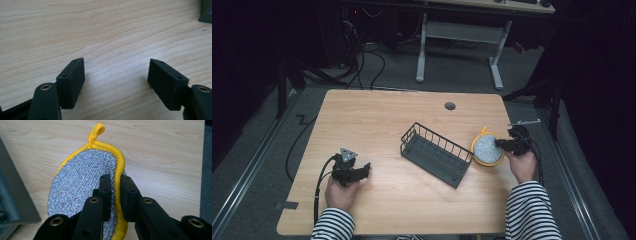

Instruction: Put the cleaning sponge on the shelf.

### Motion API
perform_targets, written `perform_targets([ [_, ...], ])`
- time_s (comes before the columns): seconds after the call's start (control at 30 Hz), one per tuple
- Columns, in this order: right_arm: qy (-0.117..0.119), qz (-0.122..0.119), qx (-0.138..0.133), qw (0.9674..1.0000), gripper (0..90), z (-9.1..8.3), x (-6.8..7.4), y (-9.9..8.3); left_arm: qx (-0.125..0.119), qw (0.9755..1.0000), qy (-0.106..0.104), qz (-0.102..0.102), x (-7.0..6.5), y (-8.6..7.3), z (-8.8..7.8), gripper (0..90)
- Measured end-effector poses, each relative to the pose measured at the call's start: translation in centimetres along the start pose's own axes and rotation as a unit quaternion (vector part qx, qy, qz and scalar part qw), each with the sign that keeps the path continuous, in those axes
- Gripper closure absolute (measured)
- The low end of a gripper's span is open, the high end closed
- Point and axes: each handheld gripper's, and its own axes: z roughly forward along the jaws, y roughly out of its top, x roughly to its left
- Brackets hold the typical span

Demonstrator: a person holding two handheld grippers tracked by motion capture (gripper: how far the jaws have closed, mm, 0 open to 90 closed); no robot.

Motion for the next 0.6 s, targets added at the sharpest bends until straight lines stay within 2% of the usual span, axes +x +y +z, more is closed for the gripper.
perform_targets([
  [0.37,0.006,-0.009,-0.025,0.9996,80.9,-1.9,0.1,0.1,0.000,1.0000,0.000,0.000,0.0,0.0,0.0,30.2],
  [0.6,0.005,-0.033,-0.053,0.9980,80.9,-4.3,1.3,1.5,0.000,1.0000,-0.001,-0.001,0.0,0.0,0.0,30.2],
])
